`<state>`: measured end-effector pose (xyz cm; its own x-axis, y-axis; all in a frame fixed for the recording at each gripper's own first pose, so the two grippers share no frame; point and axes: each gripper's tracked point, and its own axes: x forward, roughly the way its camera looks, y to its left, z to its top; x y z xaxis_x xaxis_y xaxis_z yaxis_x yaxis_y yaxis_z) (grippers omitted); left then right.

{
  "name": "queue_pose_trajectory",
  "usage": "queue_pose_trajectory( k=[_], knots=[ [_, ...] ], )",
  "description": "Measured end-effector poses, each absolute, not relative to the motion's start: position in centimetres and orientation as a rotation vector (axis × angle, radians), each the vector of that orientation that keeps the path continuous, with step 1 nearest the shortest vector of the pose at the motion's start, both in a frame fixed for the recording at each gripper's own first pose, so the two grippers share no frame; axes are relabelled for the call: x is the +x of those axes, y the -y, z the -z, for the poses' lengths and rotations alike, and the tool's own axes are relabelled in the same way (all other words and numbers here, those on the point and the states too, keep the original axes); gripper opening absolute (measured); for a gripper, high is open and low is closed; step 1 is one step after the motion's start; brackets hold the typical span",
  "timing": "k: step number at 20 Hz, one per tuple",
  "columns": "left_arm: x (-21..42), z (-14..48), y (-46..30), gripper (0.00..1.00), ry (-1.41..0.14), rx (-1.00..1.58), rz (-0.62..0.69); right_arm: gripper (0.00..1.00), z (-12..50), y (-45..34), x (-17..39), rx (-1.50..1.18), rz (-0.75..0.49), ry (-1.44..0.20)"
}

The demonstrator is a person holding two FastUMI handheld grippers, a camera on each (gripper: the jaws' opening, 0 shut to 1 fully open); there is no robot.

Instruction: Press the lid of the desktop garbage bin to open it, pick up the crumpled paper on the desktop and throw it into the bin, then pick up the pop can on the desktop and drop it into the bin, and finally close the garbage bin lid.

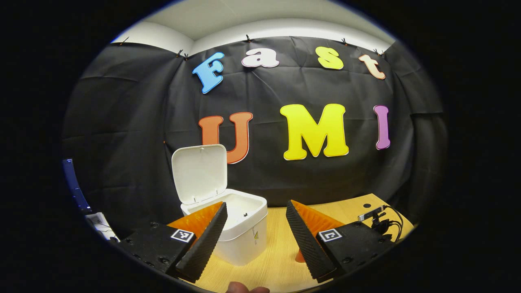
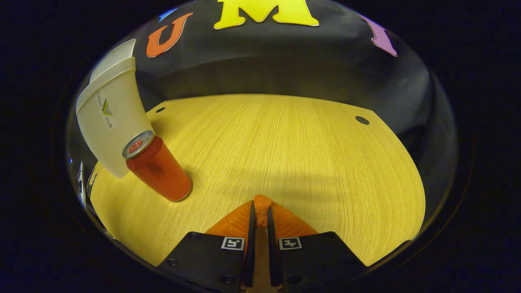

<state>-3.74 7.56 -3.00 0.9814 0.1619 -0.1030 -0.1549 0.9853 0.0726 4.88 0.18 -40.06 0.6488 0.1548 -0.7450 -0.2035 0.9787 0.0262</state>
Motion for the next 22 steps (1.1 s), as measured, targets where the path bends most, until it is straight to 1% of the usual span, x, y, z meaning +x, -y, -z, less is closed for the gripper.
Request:
queue_pose_trajectory(
  k=[5, 10, 13, 15, 16, 17, 18, 22],
  knots=[
    [-3.7, 3.4, -8.2, 0.95, -0.106, 0.056, -0.146, 0.16, 34.1, -0.4, 5.7, -0.021, -0.182, -0.74],
    [-3.4, 3.9, -8.5, 0.95, -0.094, 0.05, -0.117, 0.16, 25.6, -0.8, 6.9, 0.0, -0.177, -0.605],
    [-3.3, 4.3, -8.8, 0.95, -0.096, 0.045, -0.103, 0.16, 20.3, -2.2, 8.0, 0.006, -0.203, -0.519],
    [-3.3, 4.1, -9.0, 0.95, -0.089, 0.043, -0.098, 0.16, 17.4, -3.0, 8.2, 0.006, -0.218, -0.488],
    [-3.2, 4.2, -9.1, 0.95, -0.088, 0.039, -0.096, 0.14, 16.0, -3.7, 8.6, 0.001, -0.223, -0.474],
    [-3.2, 4.1, -9.2, 0.95, -0.086, 0.035, -0.096, 0.14, 14.6, -4.6, 8.8, 0.005, -0.24, -0.451],
    [-3.2, 4.1, -9.4, 0.95, -0.084, 0.031, -0.098, 0.16, 13.2, -5.4, 9.0, 0.0, -0.256, -0.43],
    [-3.2, 3.5, -10.7, 0.95, -0.07, 0.031, -0.123, 0.16, 8.2, -9.8, 10.3, -0.015, -0.336, -0.313]
  ],
)
